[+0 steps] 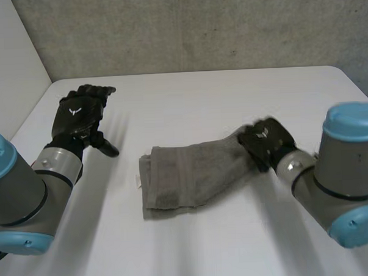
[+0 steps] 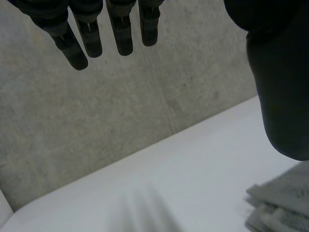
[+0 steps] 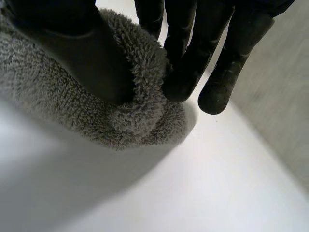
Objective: Fold the towel.
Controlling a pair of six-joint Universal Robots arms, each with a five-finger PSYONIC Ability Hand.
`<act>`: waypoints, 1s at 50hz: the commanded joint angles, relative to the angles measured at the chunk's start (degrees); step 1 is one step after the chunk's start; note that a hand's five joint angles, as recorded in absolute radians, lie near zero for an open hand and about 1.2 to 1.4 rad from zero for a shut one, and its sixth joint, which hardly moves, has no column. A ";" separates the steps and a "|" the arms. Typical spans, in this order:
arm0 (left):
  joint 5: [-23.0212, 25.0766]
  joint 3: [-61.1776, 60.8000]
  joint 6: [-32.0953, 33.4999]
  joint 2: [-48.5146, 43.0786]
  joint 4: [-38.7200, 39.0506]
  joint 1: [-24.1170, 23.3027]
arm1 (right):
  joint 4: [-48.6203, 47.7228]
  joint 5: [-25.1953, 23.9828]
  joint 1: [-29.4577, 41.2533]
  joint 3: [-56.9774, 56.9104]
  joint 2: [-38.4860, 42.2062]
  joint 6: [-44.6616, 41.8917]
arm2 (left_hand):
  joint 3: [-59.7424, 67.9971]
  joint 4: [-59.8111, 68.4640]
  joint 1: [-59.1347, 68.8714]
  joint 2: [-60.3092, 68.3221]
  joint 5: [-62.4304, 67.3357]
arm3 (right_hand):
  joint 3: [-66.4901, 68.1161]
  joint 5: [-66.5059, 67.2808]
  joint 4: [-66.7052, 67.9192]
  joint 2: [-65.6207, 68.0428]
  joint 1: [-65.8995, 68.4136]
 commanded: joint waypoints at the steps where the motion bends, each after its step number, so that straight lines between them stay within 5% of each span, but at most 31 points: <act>1: -0.10 3.30 -0.50 2.54 -0.55 -1.00 | 1.76 -3.71 13.58 -13.44 4.89 -1.88 | -3.99 -4.91 -4.50 -4.73 -12.22 | 3.88 5.00 3.60 9.61 7.58; 7: -0.28 5.24 -0.50 2.81 -0.55 -1.00 | 6.85 -12.84 20.72 -22.07 13.17 -7.76 | -3.99 -4.91 -4.50 -4.73 -12.22 | 3.88 5.00 3.60 9.61 7.58; 11: -2.29 6.64 -0.58 2.81 -0.72 -1.09 | 9.40 -14.09 22.48 -23.93 16.07 -8.74 | -3.99 -4.91 -4.50 -4.73 -12.22 | 3.88 5.00 3.60 9.61 7.58; 12: -2.91 6.82 -0.67 2.81 -0.90 -1.09 | 10.20 -13.40 22.93 -24.11 16.70 -8.31 | -3.99 -4.91 -4.50 -4.73 -12.22 | -11.22 -10.09 -11.50 -5.48 -7.52; 13: -2.92 6.82 -0.67 2.81 -0.90 -1.09 | 10.21 -13.39 22.93 -24.11 16.70 -8.30 | -3.99 -4.91 -4.50 -4.73 -12.22 | -11.37 -10.24 -11.65 -5.64 -7.67; 14: -3.26 6.91 -0.85 2.81 -0.90 -1.17 | 10.47 -11.91 22.93 -24.11 16.79 -7.43 | -3.99 -4.91 -4.50 -4.73 -12.22 | -47.01 -45.88 -47.29 -41.27 -43.31; 15: -3.27 6.91 -0.85 2.81 -0.90 -1.18 | 10.38 -9.63 22.41 -23.85 16.53 -5.69 | -3.99 -4.91 -4.50 -4.73 -12.22 | -66.12 -65.00 -66.40 -60.39 -62.42; 23: -3.53 6.91 -5.77 2.10 -0.99 -2.32 | 7.49 1.90 19.51 -17.36 6.71 11.44 | -3.99 -4.91 -4.50 -4.73 -12.22 | -66.12 -65.00 -66.40 -60.39 -62.42; 31: -3.36 6.91 -7.18 -2.20 -2.48 -6.45 | 6.60 -1.16 13.71 -12.16 4.13 22.18 | -3.99 -4.91 -4.50 -4.73 -12.22 | -66.12 -65.00 -66.40 -60.39 -62.42; 38: -3.44 6.82 -6.12 -9.57 -8.36 -10.49 | 6.52 -3.72 12.12 -12.59 9.38 22.90 | -3.99 -4.91 -4.50 -4.73 -12.22 | -66.12 -65.00 -66.40 -60.39 -62.42; 50: -3.71 7.35 1.61 -15.30 -15.84 -10.49 | 6.78 -3.02 10.36 -15.41 16.62 23.16 | -3.99 -4.91 -4.50 -4.73 -12.22 | -66.12 -65.00 -66.40 -60.39 -62.42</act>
